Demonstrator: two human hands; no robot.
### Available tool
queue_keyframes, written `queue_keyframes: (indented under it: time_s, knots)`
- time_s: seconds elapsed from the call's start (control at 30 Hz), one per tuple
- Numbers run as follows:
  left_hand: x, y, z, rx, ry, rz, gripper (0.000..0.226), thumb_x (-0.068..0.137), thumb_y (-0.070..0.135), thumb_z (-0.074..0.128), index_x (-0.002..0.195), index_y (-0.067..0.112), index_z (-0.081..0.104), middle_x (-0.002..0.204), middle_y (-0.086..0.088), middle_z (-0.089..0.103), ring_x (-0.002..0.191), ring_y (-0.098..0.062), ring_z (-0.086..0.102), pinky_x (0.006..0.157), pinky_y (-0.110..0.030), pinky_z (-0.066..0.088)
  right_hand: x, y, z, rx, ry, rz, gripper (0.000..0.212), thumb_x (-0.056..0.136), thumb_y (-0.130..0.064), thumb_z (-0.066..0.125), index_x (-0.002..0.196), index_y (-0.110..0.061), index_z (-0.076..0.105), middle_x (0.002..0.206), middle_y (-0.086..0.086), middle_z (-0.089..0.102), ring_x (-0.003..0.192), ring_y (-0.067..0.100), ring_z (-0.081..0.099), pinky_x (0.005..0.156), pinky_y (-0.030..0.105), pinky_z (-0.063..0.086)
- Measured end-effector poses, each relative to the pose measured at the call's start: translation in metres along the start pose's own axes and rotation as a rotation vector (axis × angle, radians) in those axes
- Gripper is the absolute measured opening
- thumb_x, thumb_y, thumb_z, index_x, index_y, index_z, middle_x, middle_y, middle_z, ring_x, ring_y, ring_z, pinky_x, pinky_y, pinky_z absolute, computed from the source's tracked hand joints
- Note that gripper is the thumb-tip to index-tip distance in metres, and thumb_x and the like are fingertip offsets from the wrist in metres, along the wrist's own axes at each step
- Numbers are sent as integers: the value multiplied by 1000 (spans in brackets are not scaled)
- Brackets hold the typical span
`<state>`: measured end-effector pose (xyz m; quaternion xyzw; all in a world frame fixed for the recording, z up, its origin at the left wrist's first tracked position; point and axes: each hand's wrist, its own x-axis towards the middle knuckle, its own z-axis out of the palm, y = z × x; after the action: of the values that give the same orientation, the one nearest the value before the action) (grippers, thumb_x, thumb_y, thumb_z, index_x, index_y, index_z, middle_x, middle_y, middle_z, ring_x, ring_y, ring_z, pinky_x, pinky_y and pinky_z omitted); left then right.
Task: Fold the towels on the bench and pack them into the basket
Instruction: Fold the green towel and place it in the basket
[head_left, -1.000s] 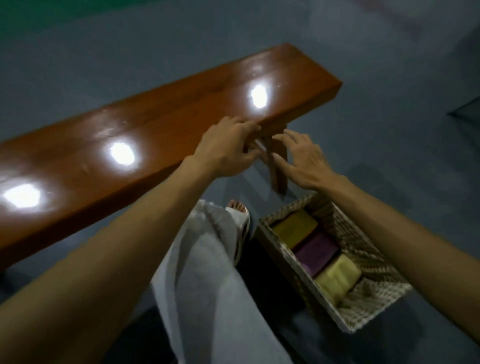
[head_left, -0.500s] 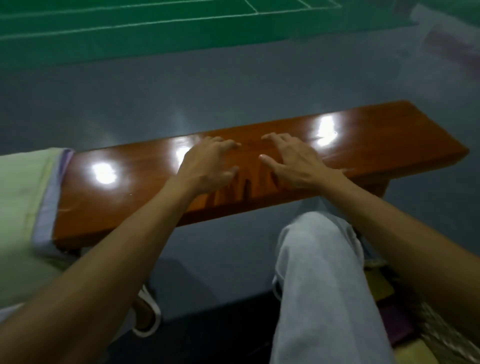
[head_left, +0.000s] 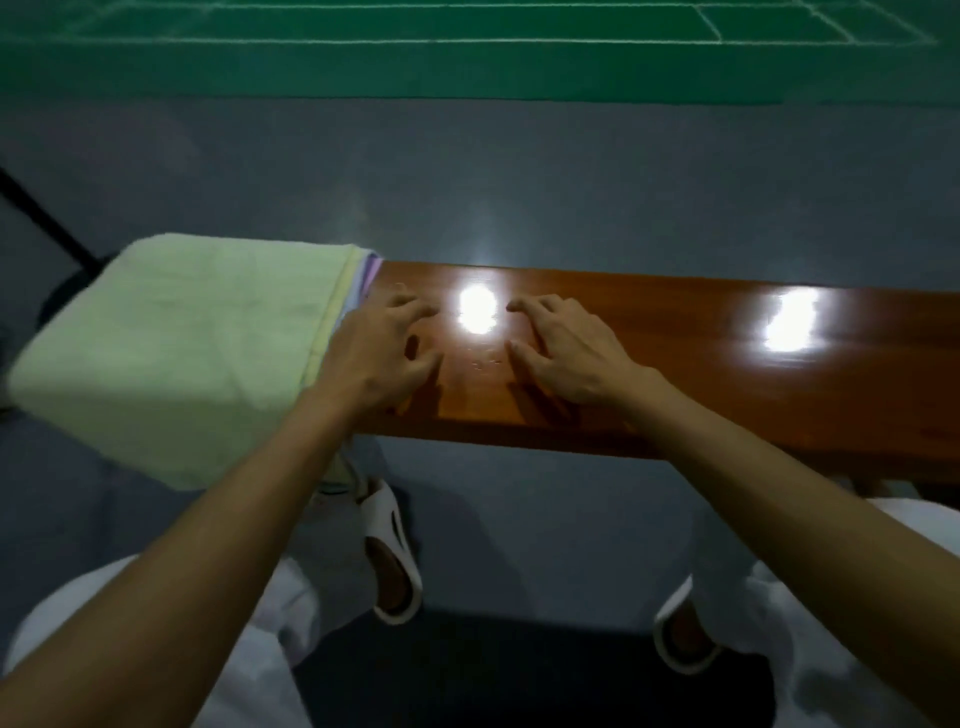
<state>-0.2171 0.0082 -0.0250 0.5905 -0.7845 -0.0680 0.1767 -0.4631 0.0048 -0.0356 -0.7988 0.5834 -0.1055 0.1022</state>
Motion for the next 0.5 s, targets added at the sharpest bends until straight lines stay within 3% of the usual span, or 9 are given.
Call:
queue_keyframes:
  time_s: [0.17,0.3,0.5]
  knots:
    - [-24,-75,-18,45,115,-163,55,90,47,70,139,22,63,148,-8,56,134,-29,51,106,-47,46,43,-64,23,63,2,-105,50,101,-51,47,146,-30,41,149,8,49,130,33,48,100,52,46]
    - [-41,-131,-29,40,224,-276,61,92,52,59,143,18,58,145,-10,57,134,-30,51,109,-48,44,73,-109,40,100,4,-158,50,100,-47,51,146,-28,43,149,7,49,129,30,47,101,52,46]
    - [-57,-202,-39,28,302,-441,62,100,54,44,149,17,50,147,-13,55,134,-33,47,112,-48,37,109,-158,72,116,47,-187,49,100,-49,50,140,-20,51,132,14,55,118,32,49,98,46,44]
